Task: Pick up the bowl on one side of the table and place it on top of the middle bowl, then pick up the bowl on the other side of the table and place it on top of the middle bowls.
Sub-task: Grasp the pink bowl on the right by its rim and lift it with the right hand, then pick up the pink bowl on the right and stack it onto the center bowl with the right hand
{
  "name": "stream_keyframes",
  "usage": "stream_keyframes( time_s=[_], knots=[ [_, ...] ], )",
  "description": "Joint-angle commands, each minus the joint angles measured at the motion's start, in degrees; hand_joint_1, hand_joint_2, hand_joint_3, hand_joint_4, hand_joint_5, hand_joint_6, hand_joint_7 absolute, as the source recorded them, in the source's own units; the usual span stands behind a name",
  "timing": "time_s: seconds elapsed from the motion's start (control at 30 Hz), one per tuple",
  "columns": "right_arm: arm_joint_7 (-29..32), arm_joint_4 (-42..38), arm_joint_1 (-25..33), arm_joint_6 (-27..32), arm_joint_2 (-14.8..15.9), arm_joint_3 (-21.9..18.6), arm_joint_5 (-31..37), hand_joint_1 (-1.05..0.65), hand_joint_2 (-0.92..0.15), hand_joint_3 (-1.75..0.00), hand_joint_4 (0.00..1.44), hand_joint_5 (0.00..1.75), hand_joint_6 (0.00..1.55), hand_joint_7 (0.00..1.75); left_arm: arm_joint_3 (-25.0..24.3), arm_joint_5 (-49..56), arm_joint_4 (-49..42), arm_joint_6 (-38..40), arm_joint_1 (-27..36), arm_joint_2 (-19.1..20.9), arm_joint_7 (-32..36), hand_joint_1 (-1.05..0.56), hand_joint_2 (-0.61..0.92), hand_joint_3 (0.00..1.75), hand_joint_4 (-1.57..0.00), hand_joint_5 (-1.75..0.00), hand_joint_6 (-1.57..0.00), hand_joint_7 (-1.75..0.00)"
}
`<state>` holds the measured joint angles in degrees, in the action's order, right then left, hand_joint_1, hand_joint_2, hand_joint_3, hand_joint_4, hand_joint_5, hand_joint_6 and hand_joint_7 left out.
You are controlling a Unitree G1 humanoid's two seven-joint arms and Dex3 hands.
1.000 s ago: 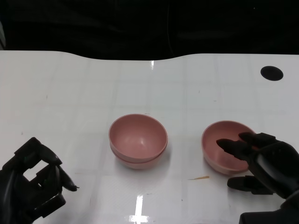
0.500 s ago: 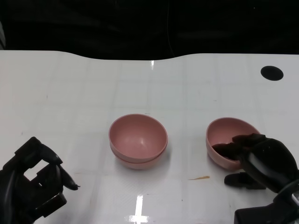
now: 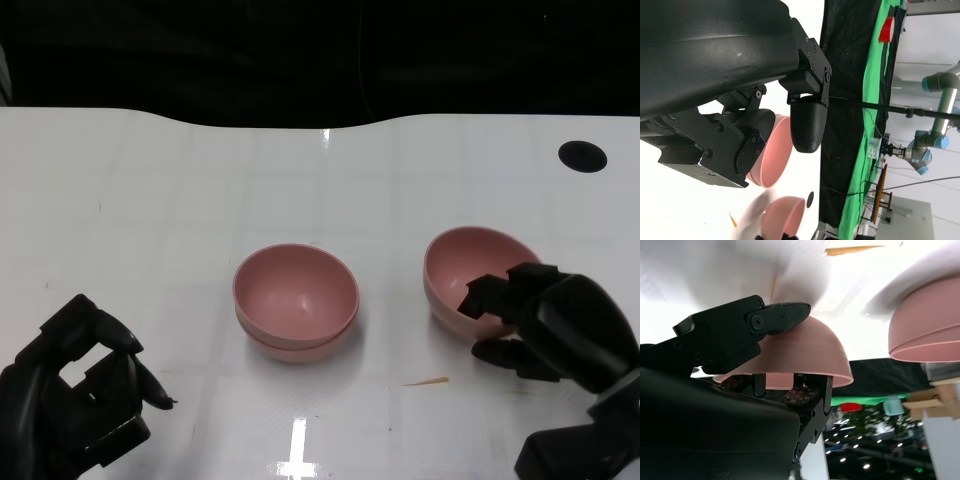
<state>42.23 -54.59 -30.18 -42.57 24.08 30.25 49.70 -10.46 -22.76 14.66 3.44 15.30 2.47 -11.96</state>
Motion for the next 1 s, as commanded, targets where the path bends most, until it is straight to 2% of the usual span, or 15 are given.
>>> stream_keyframes(
  time_s=[0.03, 0.27, 0.33, 0.4, 0.47, 0.5, 0.67, 0.83, 0.9, 1.0],
  knots=[
    [-7.09, 5.2, -1.99, -2.86, 3.74, -2.35, -4.06, -0.15, -0.9, -0.37, 0.7, 1.75, 0.54, 1.72, 0.15, 0.84, -0.37, -1.36, -0.09, 0.24, -0.45, 0.05, 0.62, 1.36, -0.75, -1.75, -0.58, -1.75],
    [-22.28, 14.09, -4.99, -8.9, 7.1, -5.99, -11.82, -0.16, -0.91, -0.31, 0.74, 1.75, 0.54, 1.75, 0.84, 1.41, -1.05, -2.73, -0.09, 0.09, -0.8, 0.04, 0.63, 1.34, -0.76, -1.75, -0.59, -1.75],
    [-26.37, 16.44, -5.78, -9.5, 7.22, -7.0, -14.07, -0.15, -0.92, -0.34, 0.78, 1.75, 0.59, 1.75, 1.0, 1.63, -1.39, -3.28, -0.15, 0.02, -0.96, 0.03, 0.63, 1.34, -0.76, -1.75, -0.59, -1.75],
    [-30.88, 18.22, -6.76, -10.45, 7.09, -7.66, -17.02, -0.16, -0.91, -0.45, 0.79, 1.75, 0.6, 1.75, 1.03, 1.71, -1.6, -3.52, -0.19, -0.14, -1.04, 0.02, 0.63, 1.34, -0.76, -1.75, -0.59, -1.75],
    [-35.48, 20.06, -8.13, -11.65, 6.94, -7.95, -19.89, -0.14, -0.71, -0.74, 0.84, 1.75, 0.68, 1.68, 1.06, 1.69, -1.67, -3.45, -0.23, -0.29, -0.91, 0.02, 0.63, 1.33, -0.74, -1.75, -0.58, -1.75],
    [-37.26, 20.75, -8.9, -12.49, 6.77, -8.0, -20.74, -0.13, -0.67, -0.8, 0.85, 1.75, 0.69, 1.67, 1.07, 1.7, -1.65, -3.35, -0.25, -0.36, -0.77, 0.02, 0.63, 1.32, -0.74, -1.75, -0.58, -1.75],
    [-43.72, 21.1, -12.11, -16.05, 4.79, -7.59, -23.12, -0.16, -0.59, -0.86, 0.89, 1.74, 0.7, 1.7, 1.02, 1.6, -1.41, -2.84, -0.25, -0.65, -0.45, 0.02, 0.63, 1.31, -0.75, -1.75, -0.58, -1.75],
    [-49.97, 20.43, -14.83, -17.2, 1.93, -7.18, -26.16, -0.16, -0.55, -0.89, 0.91, 1.69, 0.79, 1.55, 1.09, 1.58, -1.23, -2.8, -0.09, -0.72, -0.62, 0.03, 0.63, 1.32, -0.75, -1.75, -0.59, -1.75],
    [-51.4, 20.35, -15.49, -17.0, 0.55, -7.28, -26.33, -0.17, -0.53, -0.9, 0.89, 1.73, 0.76, 1.62, 1.14, 1.56, -0.96, -2.57, 0.02, -0.77, -0.53, 0.03, 0.63, 1.32, -0.75, -1.75, -0.58, -1.75],
    [-53.8, 19.63, -16.57, -16.76, -1.22, -6.79, -26.22, -0.19, -0.6, -0.81, 0.88, 1.75, 0.7, 1.72, 1.37, 2.01, -0.79, -2.54, 0.15, -0.91, -0.18, 0.03, 0.63, 1.32, -0.75, -1.75, -0.58, -1.75]
  ],
)
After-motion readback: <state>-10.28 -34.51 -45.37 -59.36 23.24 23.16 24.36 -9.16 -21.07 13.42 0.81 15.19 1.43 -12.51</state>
